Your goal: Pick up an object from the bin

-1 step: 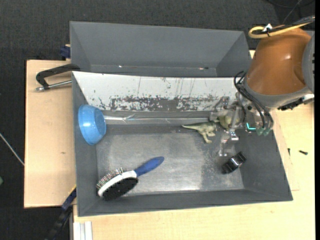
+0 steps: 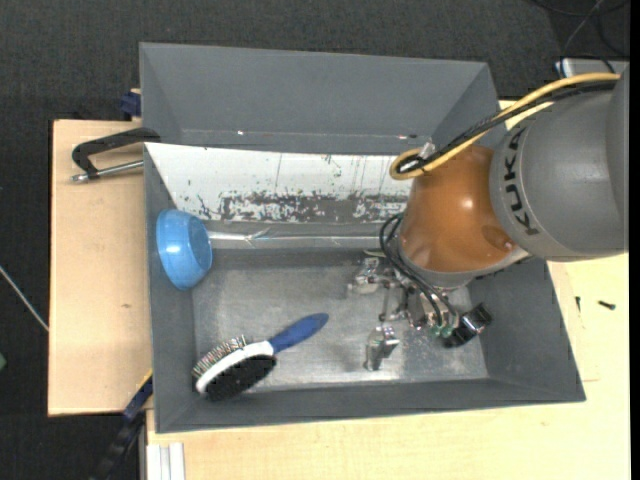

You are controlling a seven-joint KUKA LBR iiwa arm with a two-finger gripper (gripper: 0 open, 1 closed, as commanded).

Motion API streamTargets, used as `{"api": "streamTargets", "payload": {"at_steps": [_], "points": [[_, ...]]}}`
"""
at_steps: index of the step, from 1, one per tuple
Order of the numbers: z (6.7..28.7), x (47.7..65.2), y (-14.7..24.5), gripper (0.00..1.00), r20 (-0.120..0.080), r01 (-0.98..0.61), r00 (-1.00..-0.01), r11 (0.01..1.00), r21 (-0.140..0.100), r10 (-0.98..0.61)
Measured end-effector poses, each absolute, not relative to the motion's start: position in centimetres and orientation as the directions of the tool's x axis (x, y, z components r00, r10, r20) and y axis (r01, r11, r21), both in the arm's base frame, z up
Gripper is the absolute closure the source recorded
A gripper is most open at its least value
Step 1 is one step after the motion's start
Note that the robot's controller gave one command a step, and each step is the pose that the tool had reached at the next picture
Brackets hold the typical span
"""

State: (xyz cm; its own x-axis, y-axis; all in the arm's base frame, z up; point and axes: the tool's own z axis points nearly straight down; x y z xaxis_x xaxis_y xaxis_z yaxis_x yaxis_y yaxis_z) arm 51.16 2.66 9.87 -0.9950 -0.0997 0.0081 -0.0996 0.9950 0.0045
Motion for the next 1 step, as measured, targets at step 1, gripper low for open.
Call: {"api": "streamTargets", "payload": {"at_steps": [1], "points": [[8.92, 52.44, 11.95, 0.00, -0.007, -0.195, -0.981, 0.981, 0.005, -0.195]]}}
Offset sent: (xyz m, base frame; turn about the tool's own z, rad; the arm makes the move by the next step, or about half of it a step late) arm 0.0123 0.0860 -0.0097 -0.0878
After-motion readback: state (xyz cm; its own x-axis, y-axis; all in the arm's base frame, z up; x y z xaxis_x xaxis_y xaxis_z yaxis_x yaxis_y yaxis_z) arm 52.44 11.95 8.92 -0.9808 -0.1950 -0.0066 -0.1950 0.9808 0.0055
